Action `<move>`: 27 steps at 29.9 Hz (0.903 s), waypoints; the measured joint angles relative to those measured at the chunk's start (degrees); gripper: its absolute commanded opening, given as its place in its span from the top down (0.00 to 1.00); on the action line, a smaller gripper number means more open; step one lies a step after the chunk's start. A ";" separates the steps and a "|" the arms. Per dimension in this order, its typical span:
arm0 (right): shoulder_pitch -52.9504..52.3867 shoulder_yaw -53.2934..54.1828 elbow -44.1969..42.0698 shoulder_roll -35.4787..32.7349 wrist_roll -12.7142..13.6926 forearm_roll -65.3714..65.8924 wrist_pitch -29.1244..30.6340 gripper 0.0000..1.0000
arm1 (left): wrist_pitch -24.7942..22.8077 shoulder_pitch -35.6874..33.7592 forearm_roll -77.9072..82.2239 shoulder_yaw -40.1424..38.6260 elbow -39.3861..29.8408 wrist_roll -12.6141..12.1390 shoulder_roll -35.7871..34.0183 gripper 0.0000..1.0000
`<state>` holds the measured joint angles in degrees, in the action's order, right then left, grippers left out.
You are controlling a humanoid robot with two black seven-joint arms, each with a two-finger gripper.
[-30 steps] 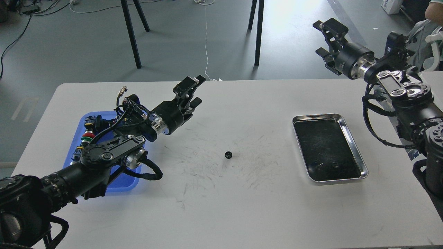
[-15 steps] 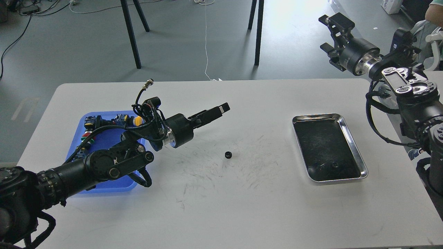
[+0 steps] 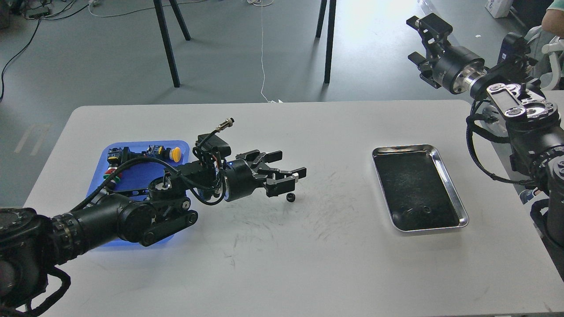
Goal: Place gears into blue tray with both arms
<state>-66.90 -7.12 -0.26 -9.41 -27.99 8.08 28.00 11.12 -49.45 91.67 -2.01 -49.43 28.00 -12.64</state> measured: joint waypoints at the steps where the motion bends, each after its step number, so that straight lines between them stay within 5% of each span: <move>1: 0.00 0.00 0.00 0.00 0.00 0.00 0.00 0.03 | 0.17 0.02 1.23 0.01 -0.10 0.00 0.08 0.03; 13: -0.85 -0.17 0.00 -0.08 -0.02 0.11 0.00 0.03 | 0.49 -0.35 10.56 0.43 -0.05 0.00 1.41 0.06; 27: -2.32 -0.27 0.00 -0.08 -0.02 0.36 0.00 0.03 | 0.67 -0.39 15.85 3.96 6.19 0.00 3.50 0.23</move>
<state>-69.22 -7.39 -0.26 -9.49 -28.01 8.44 28.00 11.78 -49.84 107.52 1.95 -43.24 28.01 -9.14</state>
